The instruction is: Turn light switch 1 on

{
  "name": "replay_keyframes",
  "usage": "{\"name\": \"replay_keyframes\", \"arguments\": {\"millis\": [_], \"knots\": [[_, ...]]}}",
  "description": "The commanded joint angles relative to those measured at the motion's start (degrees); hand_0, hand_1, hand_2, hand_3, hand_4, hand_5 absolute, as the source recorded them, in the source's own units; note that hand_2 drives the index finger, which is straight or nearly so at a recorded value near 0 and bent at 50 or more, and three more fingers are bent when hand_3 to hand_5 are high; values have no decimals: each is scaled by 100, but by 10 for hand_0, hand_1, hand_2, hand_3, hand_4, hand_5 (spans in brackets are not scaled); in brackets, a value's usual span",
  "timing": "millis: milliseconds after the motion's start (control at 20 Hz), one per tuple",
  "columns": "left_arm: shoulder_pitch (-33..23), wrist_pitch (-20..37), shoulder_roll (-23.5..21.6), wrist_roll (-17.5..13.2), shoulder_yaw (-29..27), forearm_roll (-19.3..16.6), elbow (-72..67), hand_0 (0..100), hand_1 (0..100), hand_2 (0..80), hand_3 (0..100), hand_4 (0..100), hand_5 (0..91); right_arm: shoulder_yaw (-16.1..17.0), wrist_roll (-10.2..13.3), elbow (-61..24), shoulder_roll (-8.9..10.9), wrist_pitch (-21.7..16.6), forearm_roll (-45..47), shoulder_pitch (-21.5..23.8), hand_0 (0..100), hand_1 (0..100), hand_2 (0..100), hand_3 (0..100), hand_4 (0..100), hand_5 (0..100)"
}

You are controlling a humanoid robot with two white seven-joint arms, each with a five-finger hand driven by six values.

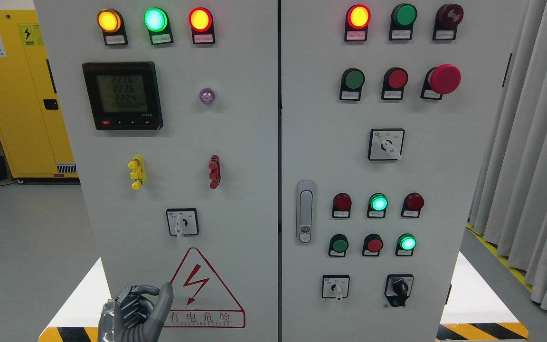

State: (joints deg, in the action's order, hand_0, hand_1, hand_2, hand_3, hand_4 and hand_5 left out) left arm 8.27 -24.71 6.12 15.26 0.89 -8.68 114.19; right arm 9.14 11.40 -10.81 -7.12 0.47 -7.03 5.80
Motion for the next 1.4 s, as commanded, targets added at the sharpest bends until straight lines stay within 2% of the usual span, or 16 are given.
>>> {"name": "replay_keyframes", "arguments": {"millis": [0, 251, 451, 852, 1353], "knots": [[140, -25, 74, 30, 218, -63, 41, 246, 671, 584, 909, 900, 837, 0, 2, 0, 0, -3, 0, 0, 0, 500, 40, 0, 0, 0], [333, -271, 91, 48, 218, -169, 15, 257, 674, 588, 911, 900, 837, 0, 2, 0, 0, -3, 0, 0, 0, 500, 40, 0, 0, 0], [561, -411, 118, 188, 218, -177, -11, 265, 691, 587, 911, 899, 837, 0, 2, 0, 0, -3, 0, 0, 0, 500, 40, 0, 0, 0], [1018, -816, 206, 250, 210, -239, -72, 181, 720, 588, 911, 900, 836, 0, 2, 0, 0, -3, 0, 0, 0, 500, 40, 0, 0, 0], [1106, -869, 206, 513, 306, -230, -82, 129, 727, 589, 920, 899, 837, 0, 2, 0, 0, -3, 0, 0, 0, 500, 40, 0, 0, 0]]}}
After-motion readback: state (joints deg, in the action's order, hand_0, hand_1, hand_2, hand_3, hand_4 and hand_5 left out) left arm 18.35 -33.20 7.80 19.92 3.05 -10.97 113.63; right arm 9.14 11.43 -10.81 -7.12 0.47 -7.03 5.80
